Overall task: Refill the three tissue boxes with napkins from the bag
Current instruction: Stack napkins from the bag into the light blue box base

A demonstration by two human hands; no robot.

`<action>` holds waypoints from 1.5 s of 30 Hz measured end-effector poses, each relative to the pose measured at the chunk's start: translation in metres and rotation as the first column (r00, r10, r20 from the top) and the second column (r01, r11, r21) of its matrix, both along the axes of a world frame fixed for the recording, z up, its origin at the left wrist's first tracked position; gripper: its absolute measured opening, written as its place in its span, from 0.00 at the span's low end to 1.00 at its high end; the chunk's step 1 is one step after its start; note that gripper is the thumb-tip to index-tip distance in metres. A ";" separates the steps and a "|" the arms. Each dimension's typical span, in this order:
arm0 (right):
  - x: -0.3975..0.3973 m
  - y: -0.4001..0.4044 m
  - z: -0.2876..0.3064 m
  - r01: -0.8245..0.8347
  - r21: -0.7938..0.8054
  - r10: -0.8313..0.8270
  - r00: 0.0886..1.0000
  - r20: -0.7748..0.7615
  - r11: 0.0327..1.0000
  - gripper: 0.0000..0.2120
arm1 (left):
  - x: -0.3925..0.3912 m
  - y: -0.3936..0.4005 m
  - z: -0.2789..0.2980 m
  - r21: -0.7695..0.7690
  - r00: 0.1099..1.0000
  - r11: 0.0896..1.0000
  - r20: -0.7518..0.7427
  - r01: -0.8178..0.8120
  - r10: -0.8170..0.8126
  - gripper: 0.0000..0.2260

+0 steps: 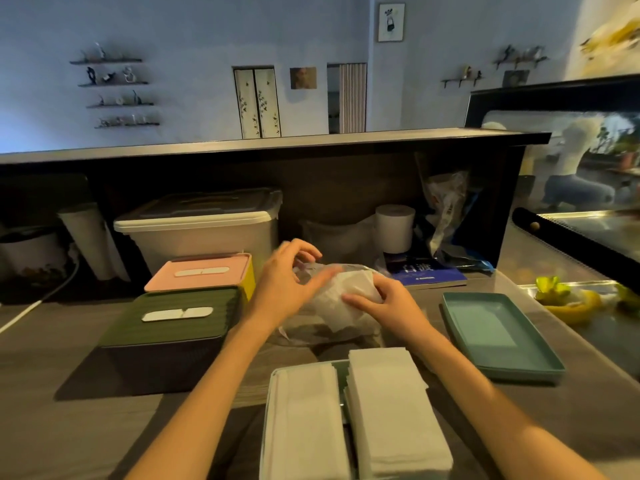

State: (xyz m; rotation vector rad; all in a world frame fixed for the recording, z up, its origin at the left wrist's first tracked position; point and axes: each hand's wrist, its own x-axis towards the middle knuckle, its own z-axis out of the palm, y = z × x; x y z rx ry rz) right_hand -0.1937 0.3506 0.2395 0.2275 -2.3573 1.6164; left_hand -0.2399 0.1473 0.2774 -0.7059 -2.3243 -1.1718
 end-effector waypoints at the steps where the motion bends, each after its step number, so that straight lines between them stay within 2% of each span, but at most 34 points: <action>1: 0.000 -0.001 -0.004 -0.003 -0.046 0.003 1.000 -0.002 0.999 0.11 | 0.004 0.000 -0.005 -0.026 0.988 0.996 0.134 0.082 -0.078 0.24; 2: 0.001 -0.002 -0.007 -0.003 -0.066 0.003 1.000 -0.007 0.998 0.10 | 0.006 0.000 -0.013 -0.073 0.968 0.988 0.224 0.135 -0.116 0.29; 4: 0.001 -0.006 -0.014 -0.007 -0.083 0.006 1.000 -0.010 0.997 0.09 | 0.003 -0.002 -0.032 -0.103 0.951 0.978 0.272 0.183 -0.149 0.32; 8: -0.001 -0.010 -0.022 0.003 -0.061 -0.005 1.000 -0.023 0.998 0.09 | -0.003 -0.003 -0.053 0.095 0.971 0.989 0.201 0.111 -0.129 0.20; 11: -0.004 -0.007 -0.025 -0.003 0.000 0.003 0.998 -0.067 1.000 0.06 | -0.006 -0.004 -0.060 0.048 0.985 0.993 0.130 0.110 -0.116 0.10; 13: -0.006 -0.006 -0.028 -0.031 0.035 0.033 0.997 -0.072 0.999 0.06 | -0.005 -0.004 -0.061 0.057 0.976 0.989 0.163 0.139 -0.147 0.09; 16: -0.011 -0.005 -0.037 -0.008 0.126 0.019 0.997 -0.080 0.992 0.13 | -0.004 -0.003 -0.064 0.118 0.957 0.979 0.219 0.166 -0.188 0.09; 22: -0.012 -0.010 -0.042 0.006 0.279 0.050 0.980 -0.194 0.960 0.28 | -0.002 0.009 -0.068 0.277 0.946 0.957 0.278 0.087 -0.167 0.07; 25: -0.009 -0.011 -0.044 -0.012 0.371 0.097 0.973 -0.211 0.929 0.30 | -0.005 0.019 -0.070 0.356 0.943 0.934 0.312 -0.006 -0.113 0.10; 28: -0.008 -0.007 -0.048 -0.028 0.409 0.111 0.977 -0.180 0.912 0.31 | -0.010 0.023 -0.076 0.307 0.939 0.951 0.339 -0.049 -0.061 0.08; 33: -0.010 -0.006 -0.047 0.006 0.387 0.072 0.980 -0.186 0.922 0.28 | -0.006 0.020 -0.071 0.342 0.898 0.937 0.386 0.074 -0.212 0.15; 37: -0.012 0.001 -0.046 0.026 0.385 0.041 0.985 -0.165 0.922 0.27 | -0.004 0.007 -0.071 0.144 0.924 0.973 0.316 0.178 -0.216 0.12; 41: -0.011 0.007 -0.037 0.005 0.361 0.054 0.987 -0.152 0.933 0.20 | 0.000 -0.001 -0.067 0.134 0.963 0.988 0.246 0.076 -0.107 0.08; 45: -0.002 0.008 -0.017 0.017 0.278 0.015 0.993 -0.113 0.960 0.15 | 0.011 -0.007 -0.053 0.184 0.963 0.983 0.261 0.022 -0.071 0.09</action>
